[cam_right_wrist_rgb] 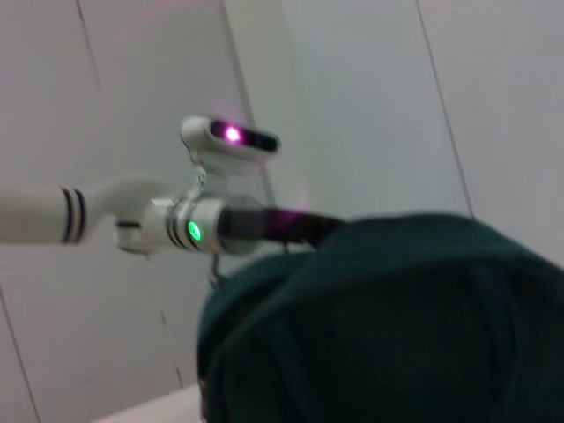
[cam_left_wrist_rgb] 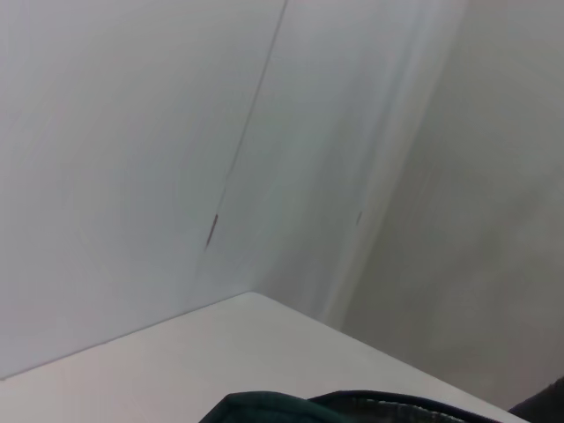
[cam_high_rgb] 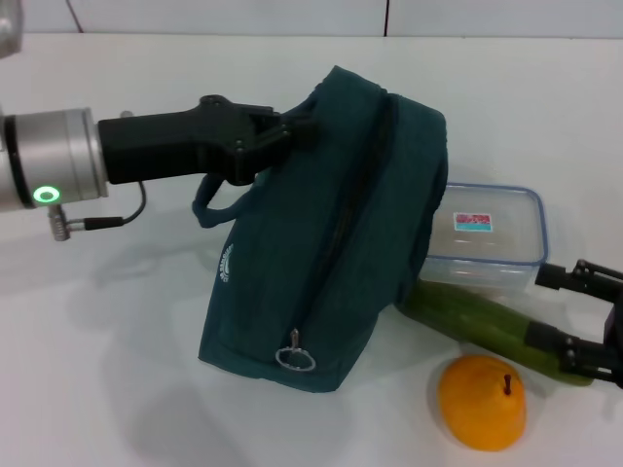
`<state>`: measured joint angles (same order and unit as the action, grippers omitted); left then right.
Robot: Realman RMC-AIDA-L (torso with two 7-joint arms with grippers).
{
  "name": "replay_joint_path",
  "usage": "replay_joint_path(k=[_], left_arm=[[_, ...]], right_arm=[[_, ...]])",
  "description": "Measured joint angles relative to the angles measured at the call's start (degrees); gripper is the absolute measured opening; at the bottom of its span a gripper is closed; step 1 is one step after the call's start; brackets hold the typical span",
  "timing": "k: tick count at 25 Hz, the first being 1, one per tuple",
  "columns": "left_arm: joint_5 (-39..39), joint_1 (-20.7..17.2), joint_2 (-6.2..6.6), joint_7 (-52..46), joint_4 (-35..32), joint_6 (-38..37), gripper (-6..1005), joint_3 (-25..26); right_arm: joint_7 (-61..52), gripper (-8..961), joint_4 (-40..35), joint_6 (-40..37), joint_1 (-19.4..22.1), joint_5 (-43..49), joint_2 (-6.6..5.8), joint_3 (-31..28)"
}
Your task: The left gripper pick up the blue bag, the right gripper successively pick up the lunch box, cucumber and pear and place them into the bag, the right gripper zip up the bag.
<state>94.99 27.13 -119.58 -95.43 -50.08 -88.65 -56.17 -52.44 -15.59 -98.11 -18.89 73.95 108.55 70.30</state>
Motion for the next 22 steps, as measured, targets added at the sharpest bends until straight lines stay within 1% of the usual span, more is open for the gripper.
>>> replay_joint_path(k=[5, 13, 17, 19, 22], left_arm=[[0.0, 1.3, -0.03, 0.1, 1.0, 0.0, 45, 0.0], [-0.7, 1.5, -0.05, 0.1, 1.1, 0.0, 45, 0.0], [-0.7, 1.5, -0.04, 0.2, 1.1, 0.0, 45, 0.0], [-0.8, 1.5, -0.04, 0.4, 1.2, 0.1, 45, 0.0], [-0.8, 1.5, -0.04, 0.5, 1.3, 0.3, 45, 0.0]], right_arm=[[-3.4, 724, 0.3, 5.5, -0.6, 1.7, 0.45, 0.2], [-4.7, 723, -0.1, 10.9, -1.0, 2.3, 1.32, -0.2], [-4.8, 724, -0.5, 13.1, -1.1, 1.7, 1.75, -0.7], [-4.9, 724, -0.7, 14.0, -1.1, 1.7, 2.09, -1.5], [-4.9, 723, -0.8, 14.3, -1.2, 1.6, 2.27, -3.0]])
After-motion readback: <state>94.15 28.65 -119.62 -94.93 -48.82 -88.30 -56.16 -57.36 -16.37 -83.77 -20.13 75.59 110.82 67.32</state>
